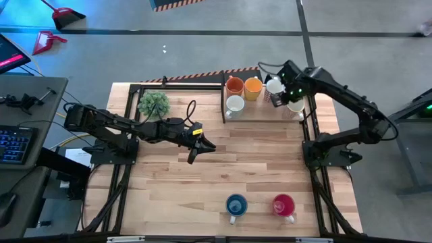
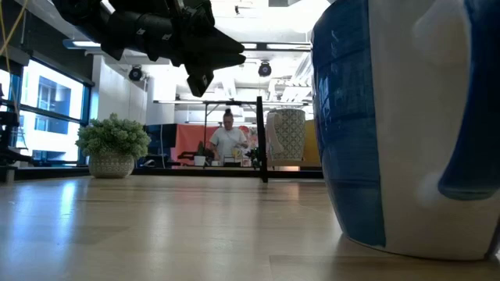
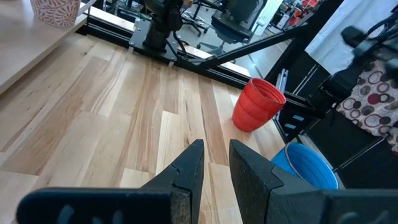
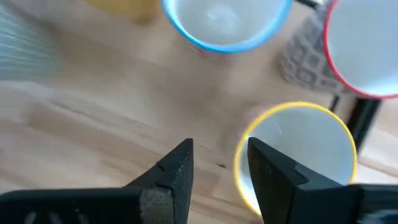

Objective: Place coffee mugs
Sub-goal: Put the blue mug on the shelf

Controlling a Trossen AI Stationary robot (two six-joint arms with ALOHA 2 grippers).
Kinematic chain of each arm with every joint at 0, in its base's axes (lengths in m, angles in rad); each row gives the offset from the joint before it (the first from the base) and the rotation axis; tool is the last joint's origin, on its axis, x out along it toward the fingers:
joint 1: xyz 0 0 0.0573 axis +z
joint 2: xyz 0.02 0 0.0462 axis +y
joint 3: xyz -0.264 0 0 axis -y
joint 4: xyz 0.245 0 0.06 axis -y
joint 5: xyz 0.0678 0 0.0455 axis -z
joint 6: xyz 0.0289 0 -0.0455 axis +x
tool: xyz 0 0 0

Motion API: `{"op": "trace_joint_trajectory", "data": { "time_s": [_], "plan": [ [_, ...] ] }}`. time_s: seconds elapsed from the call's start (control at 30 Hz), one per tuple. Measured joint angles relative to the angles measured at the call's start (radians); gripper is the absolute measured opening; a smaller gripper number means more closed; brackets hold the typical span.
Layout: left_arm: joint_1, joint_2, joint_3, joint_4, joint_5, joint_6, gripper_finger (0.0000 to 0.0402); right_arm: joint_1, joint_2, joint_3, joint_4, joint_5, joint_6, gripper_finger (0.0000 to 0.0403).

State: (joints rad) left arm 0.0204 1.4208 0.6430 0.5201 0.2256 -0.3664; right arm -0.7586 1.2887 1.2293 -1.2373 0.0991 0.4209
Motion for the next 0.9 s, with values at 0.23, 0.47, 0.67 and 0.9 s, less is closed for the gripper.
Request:
{"op": "trace_joint_trajectory", "data": {
  "time_s": [0.23, 0.47, 0.67, 0.9],
  "plan": [
    [0.0, 0.0, 0.0, 0.0, 0.0, -0.002, 0.0065, 0.1, -0.054, 0.195, -0.03, -0.069, 0.006, 0.0129],
    [-0.001, 0.0, 0.0, -0.001, 0.0, -0.025, 0.0065, 0.404, -0.277, 0.182, 0.005, -0.012, 0.129, 0.0129],
    [-0.001, 0.0, 0.0, -0.001, 0.039, -0.095, 0.0065, 0.705, -0.43, 0.022, 0.093, 0.049, 0.284, 0.0129],
    [-0.001, 0.0, 0.0, 0.0, 0.04, -0.139, 0.0064, 0.977, -0.414, -0.207, 0.386, 0.095, 0.305, 0.0129]
  ]
}}
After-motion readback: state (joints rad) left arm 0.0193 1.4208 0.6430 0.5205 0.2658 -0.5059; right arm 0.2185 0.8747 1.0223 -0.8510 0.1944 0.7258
